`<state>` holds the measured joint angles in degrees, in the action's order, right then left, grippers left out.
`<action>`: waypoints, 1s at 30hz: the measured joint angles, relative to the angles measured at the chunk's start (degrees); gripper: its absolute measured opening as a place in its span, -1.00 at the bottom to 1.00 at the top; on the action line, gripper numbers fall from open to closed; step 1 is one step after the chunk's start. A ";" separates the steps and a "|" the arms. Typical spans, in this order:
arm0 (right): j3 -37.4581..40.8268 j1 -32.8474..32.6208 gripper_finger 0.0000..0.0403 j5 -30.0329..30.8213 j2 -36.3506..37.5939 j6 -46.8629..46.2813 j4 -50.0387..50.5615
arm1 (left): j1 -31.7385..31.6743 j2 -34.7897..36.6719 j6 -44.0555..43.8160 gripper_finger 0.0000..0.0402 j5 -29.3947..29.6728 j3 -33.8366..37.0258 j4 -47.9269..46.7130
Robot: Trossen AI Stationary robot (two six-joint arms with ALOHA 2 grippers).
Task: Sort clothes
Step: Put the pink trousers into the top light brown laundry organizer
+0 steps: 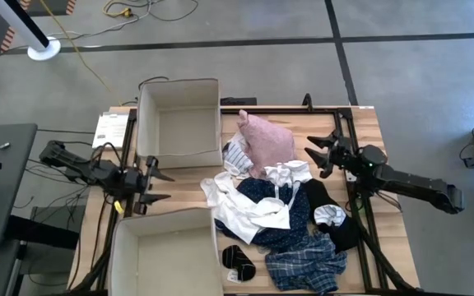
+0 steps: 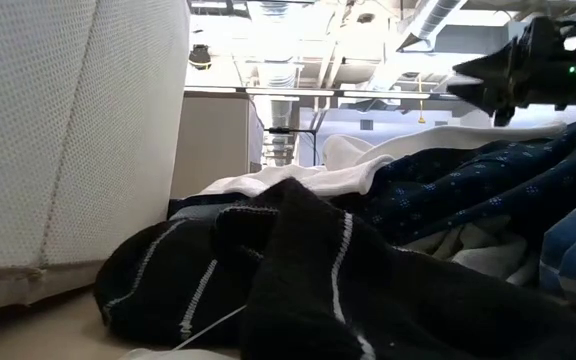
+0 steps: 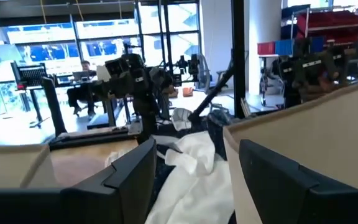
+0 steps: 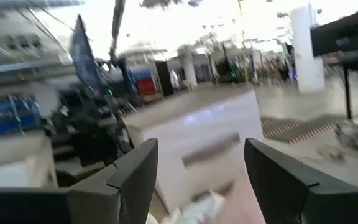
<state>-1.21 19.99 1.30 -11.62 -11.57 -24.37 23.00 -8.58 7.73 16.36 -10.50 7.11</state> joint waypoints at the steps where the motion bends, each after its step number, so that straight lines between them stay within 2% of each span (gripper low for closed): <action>1: 0.00 -0.49 0.28 0.00 0.00 0.02 -1.54 | 0.00 0.00 0.11 0.12 -0.02 -0.51 -0.04; 8: -0.08 -2.82 0.28 0.02 0.00 1.35 -10.59 | 0.00 0.00 0.94 0.12 -0.04 -5.46 0.03; 16: -4.32 -5.23 0.28 0.07 -3.54 2.18 -11.50 | 0.00 0.00 4.64 0.12 -1.22 -10.25 -0.89; 23: -13.77 -7.43 0.28 0.07 -15.05 7.89 -11.41 | 0.00 0.00 5.09 0.12 -1.24 -13.26 -6.34; 30: -24.23 -5.78 0.28 1.94 -29.75 11.08 -0.60 | 0.00 -0.02 5.18 0.12 -1.24 -13.34 -6.65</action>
<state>-25.45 14.21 3.24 -41.36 -0.49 -24.97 23.00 -8.60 12.91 15.11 -23.83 0.45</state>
